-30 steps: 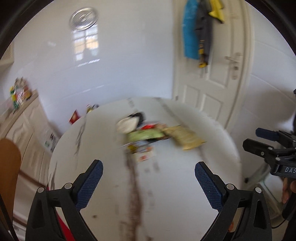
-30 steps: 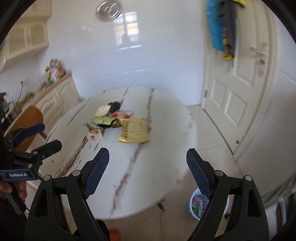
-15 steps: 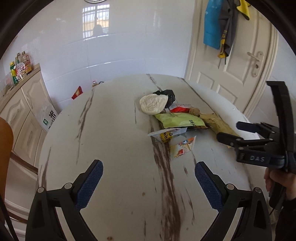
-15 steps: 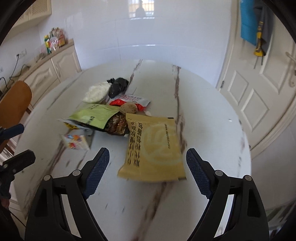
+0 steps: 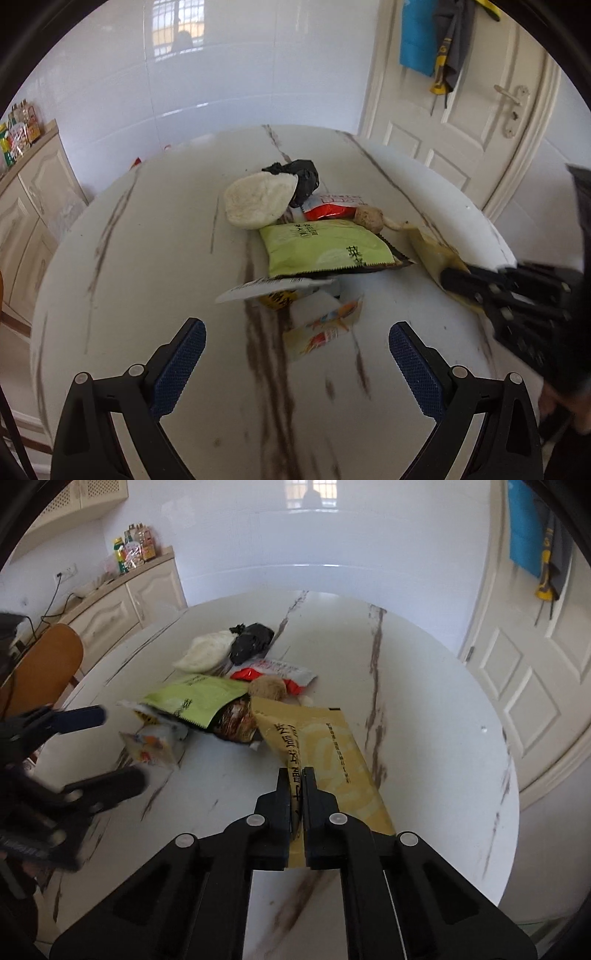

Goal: Collect trash
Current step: 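Grasp the yellow paper bag with the right gripper while the left grasps the white packet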

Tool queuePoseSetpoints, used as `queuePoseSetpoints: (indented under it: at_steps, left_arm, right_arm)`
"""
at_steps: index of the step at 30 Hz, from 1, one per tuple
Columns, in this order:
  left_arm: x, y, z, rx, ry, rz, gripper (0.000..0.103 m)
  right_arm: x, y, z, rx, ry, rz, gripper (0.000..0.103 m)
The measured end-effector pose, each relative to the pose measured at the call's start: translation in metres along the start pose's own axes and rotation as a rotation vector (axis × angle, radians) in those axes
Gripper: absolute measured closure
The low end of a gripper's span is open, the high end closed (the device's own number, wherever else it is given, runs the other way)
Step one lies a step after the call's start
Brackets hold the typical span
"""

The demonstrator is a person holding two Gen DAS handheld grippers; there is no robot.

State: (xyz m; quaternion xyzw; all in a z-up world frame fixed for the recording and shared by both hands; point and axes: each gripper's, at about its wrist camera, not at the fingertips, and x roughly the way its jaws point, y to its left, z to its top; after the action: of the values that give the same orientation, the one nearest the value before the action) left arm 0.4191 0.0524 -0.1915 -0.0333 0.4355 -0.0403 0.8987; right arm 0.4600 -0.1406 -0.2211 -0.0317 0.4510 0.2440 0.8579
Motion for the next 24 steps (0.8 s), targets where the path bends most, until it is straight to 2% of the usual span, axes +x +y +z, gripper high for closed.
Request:
queuePoseSetpoints:
  at_steps: [4, 5, 7, 8, 9, 10, 17, 24]
  left_arm:
    - [0.017, 0.001, 0.012, -0.046, 0.031, 0.003, 0.009]
    - [0.022, 0.001, 0.014, -0.053, 0.035, 0.001, 0.019]
    - [0.024, 0.0, 0.016, -0.048, 0.018, 0.027, 0.032]
    - [0.026, 0.0, 0.018, -0.043, 0.012, 0.038, 0.043]
    - [0.026, 0.001, 0.019, -0.048, 0.004, 0.032, 0.059]
    - [0.026, 0.003, 0.02, -0.053, 0.003, 0.026, 0.065]
    - [0.018, 0.007, 0.011, -0.054, -0.022, 0.005, 0.065]
    - [-0.017, -0.004, -0.004, -0.031, -0.066, -0.037, 0.065]
  right_arm:
    - [-0.006, -0.01, -0.005, 0.03, -0.008, 0.043, 0.097]
    - [-0.007, -0.011, -0.006, 0.029, -0.009, 0.045, 0.097]
    - [-0.007, -0.011, -0.007, 0.025, -0.01, 0.048, 0.097]
    - [-0.008, -0.011, -0.007, 0.024, -0.012, 0.051, 0.097]
    - [-0.008, -0.011, -0.007, 0.024, -0.013, 0.054, 0.097]
    - [-0.009, -0.011, -0.008, 0.026, -0.015, 0.058, 0.097]
    - [-0.024, -0.004, -0.014, 0.031, -0.041, 0.084, 0.098]
    - [-0.052, 0.001, -0.022, 0.047, -0.074, 0.106, 0.098]
